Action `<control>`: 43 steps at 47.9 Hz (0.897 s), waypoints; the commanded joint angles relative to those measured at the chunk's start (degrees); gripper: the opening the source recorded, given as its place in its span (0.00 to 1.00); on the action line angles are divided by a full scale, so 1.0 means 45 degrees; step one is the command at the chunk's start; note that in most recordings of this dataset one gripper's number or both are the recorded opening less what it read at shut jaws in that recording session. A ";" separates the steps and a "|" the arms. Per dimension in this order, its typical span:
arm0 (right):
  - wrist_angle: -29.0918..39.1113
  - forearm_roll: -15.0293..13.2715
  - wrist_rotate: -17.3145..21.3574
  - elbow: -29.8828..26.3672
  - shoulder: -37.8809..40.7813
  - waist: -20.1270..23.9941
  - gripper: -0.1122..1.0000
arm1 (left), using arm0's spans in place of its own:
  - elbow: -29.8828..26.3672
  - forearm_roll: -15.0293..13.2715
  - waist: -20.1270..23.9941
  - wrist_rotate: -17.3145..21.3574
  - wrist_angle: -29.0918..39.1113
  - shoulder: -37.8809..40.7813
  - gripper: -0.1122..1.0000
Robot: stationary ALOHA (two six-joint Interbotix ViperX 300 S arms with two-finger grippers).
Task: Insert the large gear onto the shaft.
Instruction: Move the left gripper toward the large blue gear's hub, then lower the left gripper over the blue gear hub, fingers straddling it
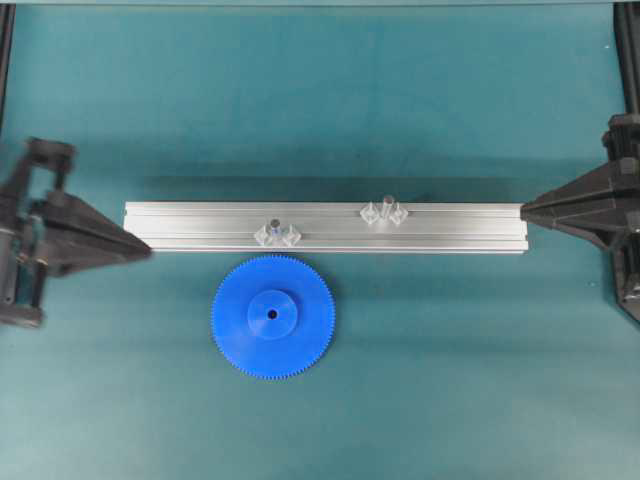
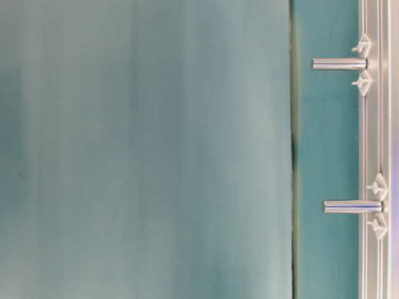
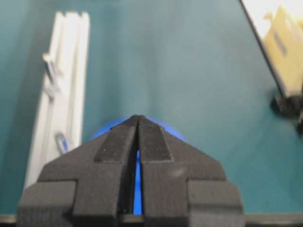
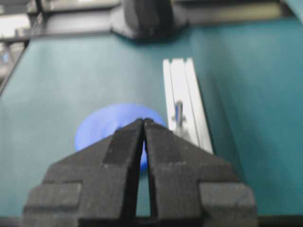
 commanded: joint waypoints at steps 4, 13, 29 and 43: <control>0.1660 0.0020 0.0098 -0.0859 0.0117 0.0000 0.20 | -0.1113 0.0039 -0.0254 -0.0059 0.0742 0.1758 0.09; 0.2109 0.0039 0.0117 -0.0879 0.0137 0.0000 0.21 | -0.1797 0.0039 -0.0254 -0.0078 0.0977 0.3535 0.09; 0.2559 0.0059 0.0117 -0.0625 0.0117 0.0000 0.21 | -0.2949 0.0039 -0.0254 -0.0098 0.1055 0.5527 0.09; 0.3398 0.0059 0.0117 -0.0586 0.0078 -0.0039 0.21 | -0.3516 0.0039 -0.0313 -0.0137 0.1211 0.6602 0.16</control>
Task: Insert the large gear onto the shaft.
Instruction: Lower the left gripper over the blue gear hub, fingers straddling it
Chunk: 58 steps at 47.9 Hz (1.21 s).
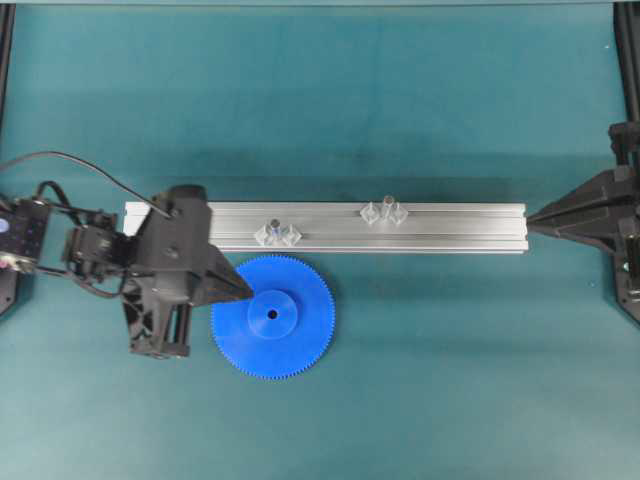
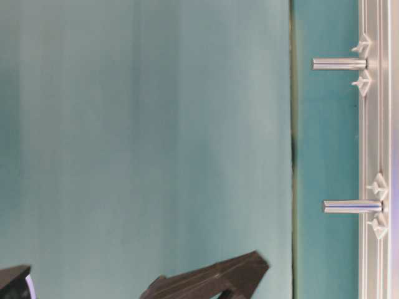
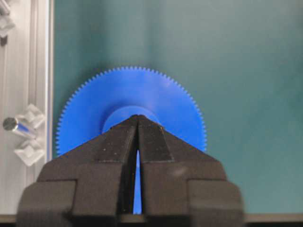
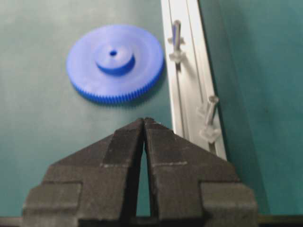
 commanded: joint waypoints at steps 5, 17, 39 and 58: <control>0.0156 0.0000 0.0098 0.0000 0.0020 -0.0039 0.21 | -0.0684 0.0020 -0.0078 -0.0254 0.0332 0.0625 0.39; 0.0156 0.0020 0.0098 0.0137 -0.0156 -0.0117 0.21 | -0.1504 0.0039 -0.0156 -0.0684 0.0938 0.1953 0.93; 0.0586 0.0000 0.0098 0.0176 -0.0469 -0.0234 0.21 | -0.2676 0.0039 -0.0137 -0.0664 0.2266 0.4355 0.94; 0.0586 0.0000 0.0098 0.0215 -0.0488 -0.0234 0.21 | -0.3320 0.0098 -0.0078 -0.0645 0.3047 0.5449 0.93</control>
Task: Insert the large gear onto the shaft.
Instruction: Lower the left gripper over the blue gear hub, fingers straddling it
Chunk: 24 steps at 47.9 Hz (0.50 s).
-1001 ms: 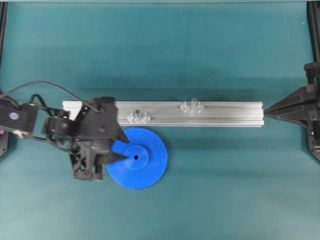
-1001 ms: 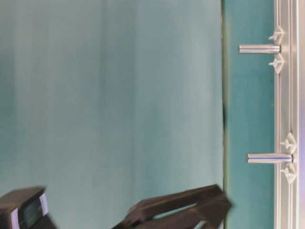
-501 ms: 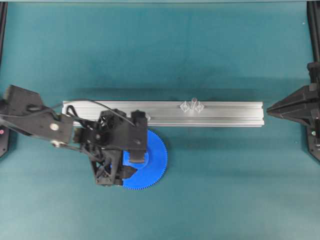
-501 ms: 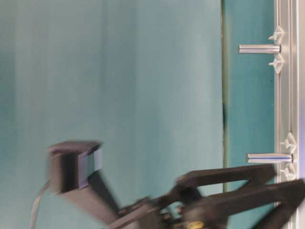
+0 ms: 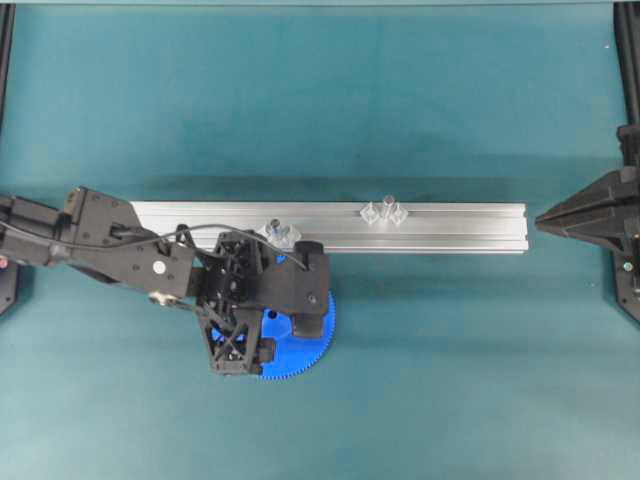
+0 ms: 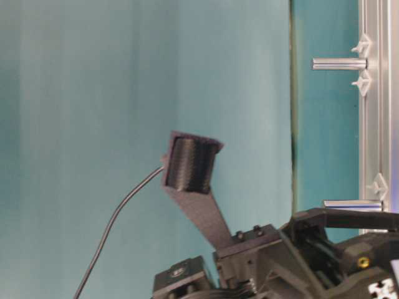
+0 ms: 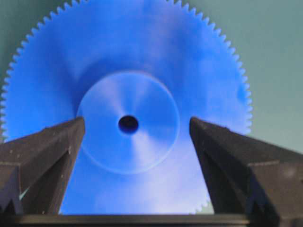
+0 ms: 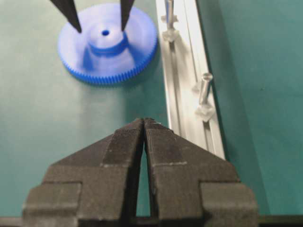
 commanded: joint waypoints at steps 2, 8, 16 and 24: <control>-0.0059 0.0020 0.0078 -0.0098 0.0039 -0.0020 0.21 | -0.0273 0.0039 0.0059 0.0020 0.0000 -0.0059 0.94; -0.0059 0.0020 0.0078 -0.0039 0.0020 -0.0020 0.21 | -0.0234 0.0039 0.0156 0.0020 0.0000 -0.0020 0.94; -0.0059 0.0020 0.0078 0.0000 -0.0039 -0.0020 0.21 | -0.0234 0.0039 0.0371 0.0020 0.0000 0.0156 0.94; -0.0059 0.0020 0.0098 0.0020 -0.0098 -0.0020 0.21 | -0.0234 0.0039 0.0449 0.0195 0.0020 0.0352 0.94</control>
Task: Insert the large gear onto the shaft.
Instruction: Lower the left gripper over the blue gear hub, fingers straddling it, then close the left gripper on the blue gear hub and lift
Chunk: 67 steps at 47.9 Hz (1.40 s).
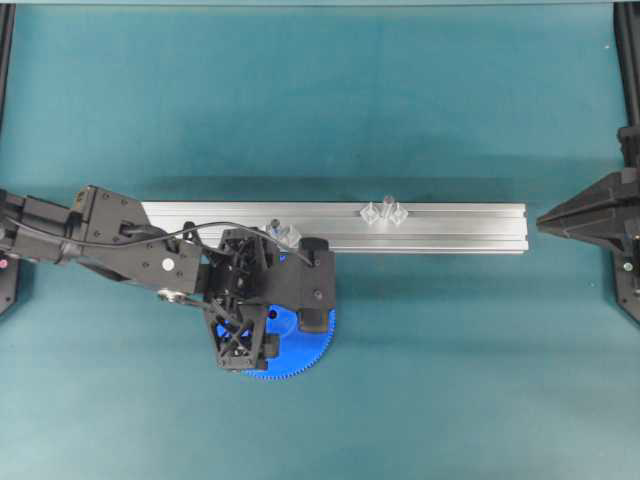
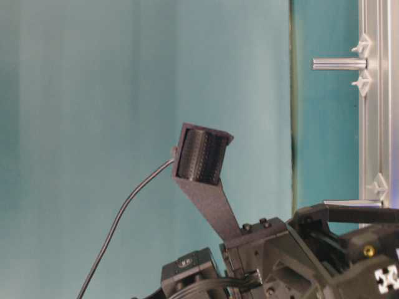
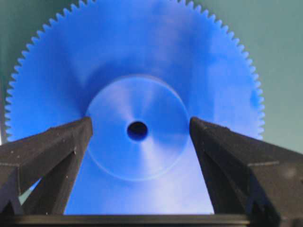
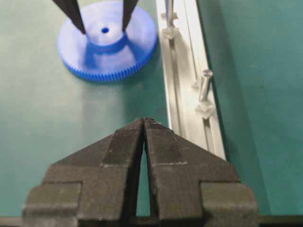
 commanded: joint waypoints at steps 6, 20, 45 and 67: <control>-0.0059 0.0039 0.0098 -0.0098 0.0020 -0.0020 0.21 | -0.0039 0.0020 0.0176 0.0332 0.0176 0.0098 0.94; -0.0117 0.0039 0.0469 0.0000 0.0000 -0.0020 0.21 | 0.0000 0.0020 0.0156 0.0371 0.1191 0.0059 0.93; -0.0137 0.0020 0.0547 0.0000 0.0000 -0.0020 0.21 | -0.0117 0.0020 0.0156 0.0391 0.1309 0.0059 0.89; -0.0156 0.0000 0.0547 0.0020 -0.0020 -0.0020 0.21 | -0.0840 0.0020 0.0156 0.0996 0.1309 -0.0059 0.79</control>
